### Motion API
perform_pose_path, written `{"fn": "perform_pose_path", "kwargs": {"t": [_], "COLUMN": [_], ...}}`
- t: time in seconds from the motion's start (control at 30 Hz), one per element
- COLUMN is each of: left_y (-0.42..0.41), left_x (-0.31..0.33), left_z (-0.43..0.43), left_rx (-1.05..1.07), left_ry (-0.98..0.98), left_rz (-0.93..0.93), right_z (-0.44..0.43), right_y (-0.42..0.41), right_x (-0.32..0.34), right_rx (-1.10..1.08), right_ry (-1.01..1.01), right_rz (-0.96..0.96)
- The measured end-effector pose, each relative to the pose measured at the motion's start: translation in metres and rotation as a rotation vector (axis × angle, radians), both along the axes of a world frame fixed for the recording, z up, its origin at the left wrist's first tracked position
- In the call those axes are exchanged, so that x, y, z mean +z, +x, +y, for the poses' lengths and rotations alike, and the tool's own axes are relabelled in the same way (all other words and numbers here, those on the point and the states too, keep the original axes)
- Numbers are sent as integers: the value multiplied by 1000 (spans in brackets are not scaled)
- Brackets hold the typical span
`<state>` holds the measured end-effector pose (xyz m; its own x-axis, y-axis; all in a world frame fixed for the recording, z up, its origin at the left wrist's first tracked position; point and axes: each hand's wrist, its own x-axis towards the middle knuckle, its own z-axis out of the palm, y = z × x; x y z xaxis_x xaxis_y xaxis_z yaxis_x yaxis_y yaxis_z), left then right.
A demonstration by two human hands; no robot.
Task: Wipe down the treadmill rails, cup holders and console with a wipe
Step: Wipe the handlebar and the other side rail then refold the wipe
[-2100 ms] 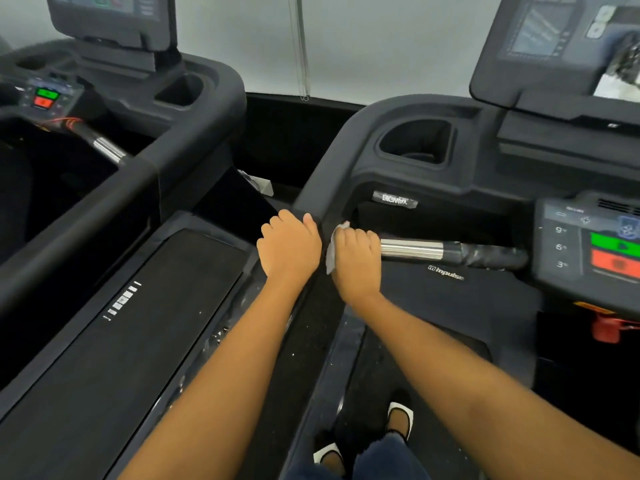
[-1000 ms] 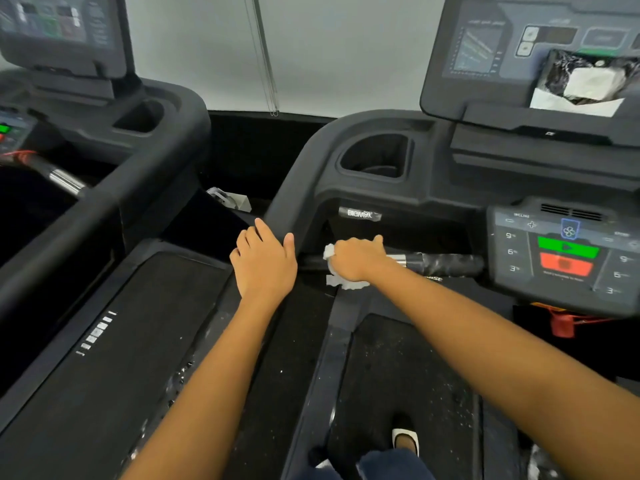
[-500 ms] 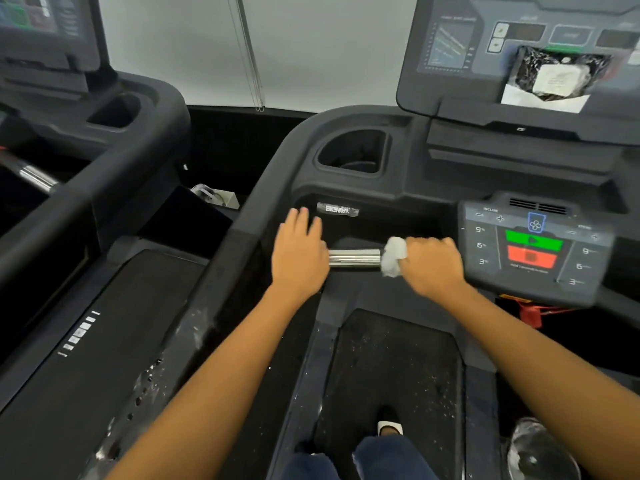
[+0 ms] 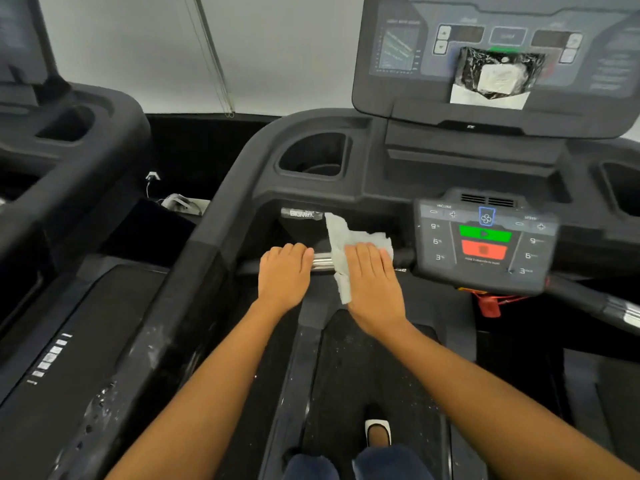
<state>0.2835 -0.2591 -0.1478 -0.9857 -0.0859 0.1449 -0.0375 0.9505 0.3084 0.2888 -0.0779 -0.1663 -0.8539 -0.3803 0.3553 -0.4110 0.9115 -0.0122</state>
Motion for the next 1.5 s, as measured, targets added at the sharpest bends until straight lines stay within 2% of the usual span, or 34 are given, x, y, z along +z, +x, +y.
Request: {"fn": "perform_pose_path", "kwargs": {"t": [0.07, 0.13, 0.27, 0.33, 0.37, 0.43, 0.53, 0.63, 0.7, 0.73, 0.83, 0.87, 0.9, 0.93, 0.97, 1.0, 1.07, 1.1, 1.13, 1.17, 1.27, 1.37, 1.5], "left_y": [0, -2, -2, -3, -3, -2, -1, -1, -1, -1, 0, 0, 0, 0, 0, 1, 1, 1, 1, 1, 1, 1, 1], "left_x": [0, -1, -2, -2, -3, -2, -2, -2, -3, -3, -2, -2, -2, -2, -2, -2, -2, -2, -3, -3, -4, -3, -4], "left_z": [0, -2, -4, -5, -5, -5, -3, -2, -2, -2, -2, -2, -2, -1, 0, 1, 1, 1, 0, 0, 1, 3, 0], "left_rx": [-9, -21, -33, -29, -27, -23, -22, -20, -20, -20, -25, -26, -25, -22, -19, -16, -11, -10, -10, -10, -8, 5, 1], "left_ry": [-4, 11, 27, 30, 34, 45, 47, 43, 40, 36, 28, 29, 34, 39, 44, 47, 50, 56, 61, 63, 59, 54, 54], "left_rz": [9, -3, -27, -34, -36, -30, -9, 10, 19, 24, 18, 19, 18, 19, 22, 28, 39, 44, 48, 50, 52, 61, 29], "right_z": [8, 9, 5, 3, 4, 6, 15, 22, 16, 11, -1, 1, 6, 13, 21, 30, 39, 43, 47, 48, 44, 22, 1], "right_y": [-9, -22, -66, -75, -73, -57, -25, 13, 38, 46, 46, 34, 21, 6, -9, -22, -33, -28, -21, -10, 22, 36, -1], "right_x": [7, 29, 86, 94, 89, 65, 22, -6, -10, -5, 46, 66, 85, 96, 104, 103, 79, 63, 45, 32, 9, 11, 31], "right_rx": [54, 16, -146, -159, -152, -139, -150, -150, -148, -118, -88, -112, -157, -186, -182, -171, -197, -230, -238, -254, -249, -150, -116], "right_ry": [-7, 122, 204, 228, 237, 222, 23, -97, -304, -506, -1313, -1526, -1606, -1566, -1396, -1155, -583, -311, -115, -11, 10, -58, -60], "right_rz": [43, -37, -732, -840, -771, -391, -50, -100, -195, -242, -219, -208, -129, -40, 49, 53, -146, -186, -189, -165, -75, -94, -117]}}
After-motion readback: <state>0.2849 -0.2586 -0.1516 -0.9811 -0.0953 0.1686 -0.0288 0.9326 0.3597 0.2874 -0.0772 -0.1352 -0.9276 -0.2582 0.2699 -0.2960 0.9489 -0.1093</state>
